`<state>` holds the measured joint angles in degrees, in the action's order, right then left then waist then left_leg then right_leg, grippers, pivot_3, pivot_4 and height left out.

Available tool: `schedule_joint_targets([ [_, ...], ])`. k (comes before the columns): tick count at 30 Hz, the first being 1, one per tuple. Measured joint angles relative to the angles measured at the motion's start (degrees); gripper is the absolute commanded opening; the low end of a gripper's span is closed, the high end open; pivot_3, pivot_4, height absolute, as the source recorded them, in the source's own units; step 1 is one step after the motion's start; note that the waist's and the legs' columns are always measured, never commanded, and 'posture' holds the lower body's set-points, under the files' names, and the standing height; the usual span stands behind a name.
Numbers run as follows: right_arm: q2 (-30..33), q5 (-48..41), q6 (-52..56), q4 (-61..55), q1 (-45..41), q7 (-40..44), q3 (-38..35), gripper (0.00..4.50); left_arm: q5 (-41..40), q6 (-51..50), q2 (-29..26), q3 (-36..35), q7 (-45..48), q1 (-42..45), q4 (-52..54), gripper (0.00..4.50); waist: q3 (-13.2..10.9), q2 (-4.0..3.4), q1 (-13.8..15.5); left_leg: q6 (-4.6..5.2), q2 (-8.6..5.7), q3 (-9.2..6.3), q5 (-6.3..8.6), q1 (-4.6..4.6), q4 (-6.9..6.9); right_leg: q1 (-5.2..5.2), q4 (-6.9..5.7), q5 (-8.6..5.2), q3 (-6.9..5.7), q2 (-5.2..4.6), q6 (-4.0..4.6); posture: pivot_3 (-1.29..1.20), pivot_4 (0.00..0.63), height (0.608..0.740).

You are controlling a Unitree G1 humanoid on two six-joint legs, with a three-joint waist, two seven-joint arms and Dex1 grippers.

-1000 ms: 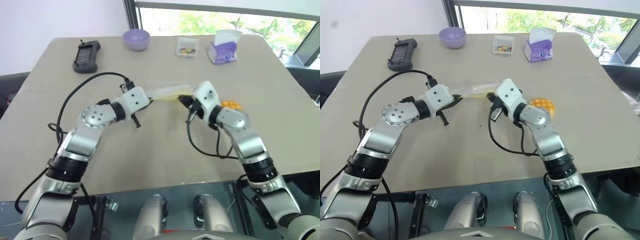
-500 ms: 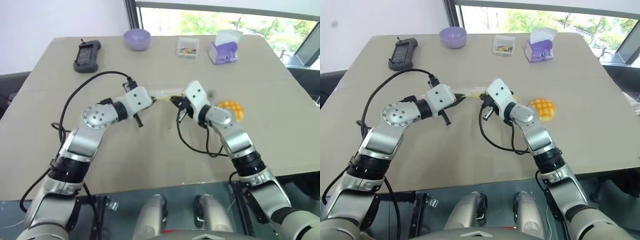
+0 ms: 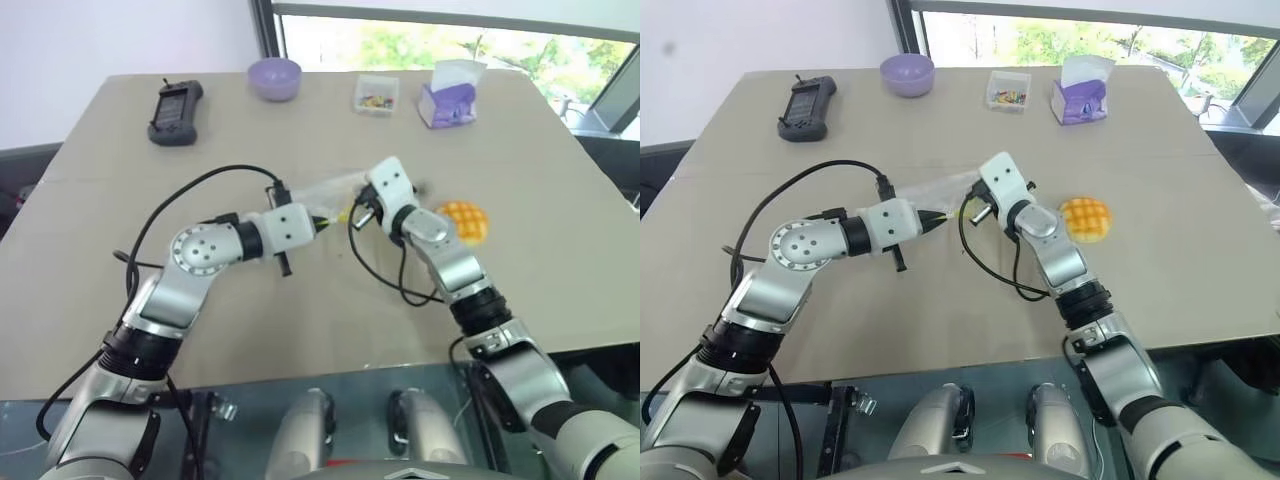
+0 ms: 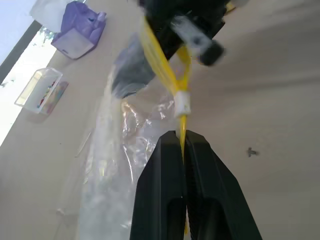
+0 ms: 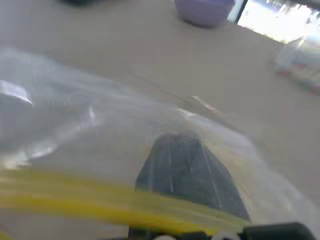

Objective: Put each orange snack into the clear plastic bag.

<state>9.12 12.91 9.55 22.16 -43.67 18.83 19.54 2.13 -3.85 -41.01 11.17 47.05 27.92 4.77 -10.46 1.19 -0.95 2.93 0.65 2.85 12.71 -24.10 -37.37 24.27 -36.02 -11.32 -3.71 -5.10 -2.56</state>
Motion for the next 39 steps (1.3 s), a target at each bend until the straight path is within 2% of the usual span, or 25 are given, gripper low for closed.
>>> schedule_joint_targets([
  [2, 2.69, 5.19, -6.11, 1.88, -0.01, -1.29, 3.77, 0.02, 0.48, -0.71, 0.1, -0.06, -0.52, 0.68, -1.01, 0.0, 0.0, 0.0, -0.1, -0.02, 0.0, 0.04, -0.01, -0.01, 0.01, 0.04, -0.01, 0.0, 0.04, 0.06, 0.0, 0.0, 0.15, 0.74],
  [5, 4.49, 11.31, -12.63, 4.27, -0.35, -2.74, 7.81, 0.8, 1.06, -2.2, 0.84, -0.32, -1.31, 1.22, -1.51, 0.0, 0.0, 0.01, -0.38, -0.03, 0.03, 0.12, -0.02, -0.03, 0.01, 0.12, -0.06, 0.0, 0.13, 0.11, 0.0, 0.0, 0.15, 0.74],
  [7, 4.57, 13.28, -14.83, 5.69, -0.8, -3.15, 9.07, 1.78, 1.12, -2.69, 1.16, -0.32, -1.51, 1.21, -1.51, 0.0, 0.01, 0.01, -0.44, -0.03, 0.06, 0.13, -0.02, -0.05, 0.01, 0.13, -0.07, 0.0, 0.14, 0.11, 0.0, 0.0, 0.15, 0.74],
  [10, 4.67, 15.4, -16.83, 7.7, -2.03, -3.59, 9.5, 2.75, 1.24, -3.64, 1.57, -0.35, -2.15, 1.2, -1.52, 0.0, 0.01, 0.01, -0.32, -0.02, 0.2, 0.15, -0.02, -0.06, -0.04, 0.12, -0.09, 0.01, 0.16, 0.1, -0.01, 0.0, 0.15, 0.74],
  [13, 5.01, 16.58, -18.02, 9.21, -2.93, -4.2, 9.51, 4.14, 1.62, -4.59, 1.92, -0.36, -2.57, 1.2, -1.52, 0.0, 0.01, 0.02, -0.04, -0.02, 0.21, 0.14, -0.02, -0.06, -0.05, 0.13, -0.13, 0.01, 0.15, 0.09, 0.0, 0.0, 0.15, 0.74],
  [14, 5.21, 16.95, -18.53, 9.45, -2.99, -4.36, 9.49, 4.44, 1.7, -4.92, 1.93, -0.44, -2.83, 1.2, -1.52, 0.0, 0.01, 0.01, 0.02, -0.02, 0.22, 0.13, -0.02, -0.06, -0.05, 0.13, -0.13, 0.01, 0.15, 0.1, 0.0, 0.0, 0.15, 0.74],
  [21, 4.07, 14.77, -20.18, 10.34, -3.93, -4.14, 6.9, 4.44, 2.22, -8.87, 1.98, -2.47, -5.38, 1.55, -3.49, 0.0, 0.01, 0.01, -0.1, -0.02, 0.24, 0.21, -0.02, -0.06, -0.06, 0.22, -0.26, 0.01, 0.22, 0.11, 0.0, 0.0, 0.15, 0.74],
  [25, 5.21, 12.23, -21.75, 10.36, -7.29, 0.27, 5.74, 4.44, 2.33, -10.94, 2.02, -2.99, -6.41, 3.65, -5.83, 0.0, 0.01, 0.02, 0.13, -0.01, 0.24, 0.24, -0.02, -0.06, -0.09, 0.27, -0.35, 0.0, 0.26, 0.11, 0.0, 0.0, 0.15, 0.74],
  [29, 8.74, 8.48, -20.83, 7.7, -6.74, 5.15, 2.31, 4.44, 2.43, -11.11, 1.86, -4.15, -7.38, 4.82, -7.8, 0.0, 0.01, 0.02, 0.29, 0.0, 0.22, 0.28, -0.01, -0.09, -0.11, 0.27, -0.32, 0.01, 0.3, 0.08, 0.0, 0.0, 0.15, 0.74],
  [33, 10.93, 1.24, -13.88, -0.41, -2.62, 9.62, -4.6, 4.44, 2.72, -10.98, 1.98, -4.25, -7.78, 5.3, -8.28, 0.0, 0.02, 0.03, 0.25, -0.01, 0.25, 0.3, -0.02, -0.12, -0.11, 0.28, -0.32, 0.01, 0.3, 0.08, 0.01, 0.0, 0.15, 0.74],
  [39, 13.14, -6.62, 3.0, -13.68, 9.86, 11.08, -13.63, 4.44, 2.71, -10.81, 2.59, -4.25, -8.1, 6.02, -9.37, 0.0, 0.02, 0.04, 0.38, 0.12, 0.26, 0.36, 0.06, -0.12, -0.13, 0.3, -0.36, 0.01, 0.34, 0.08, 0.0, 0.0, 0.15, 0.74],
])
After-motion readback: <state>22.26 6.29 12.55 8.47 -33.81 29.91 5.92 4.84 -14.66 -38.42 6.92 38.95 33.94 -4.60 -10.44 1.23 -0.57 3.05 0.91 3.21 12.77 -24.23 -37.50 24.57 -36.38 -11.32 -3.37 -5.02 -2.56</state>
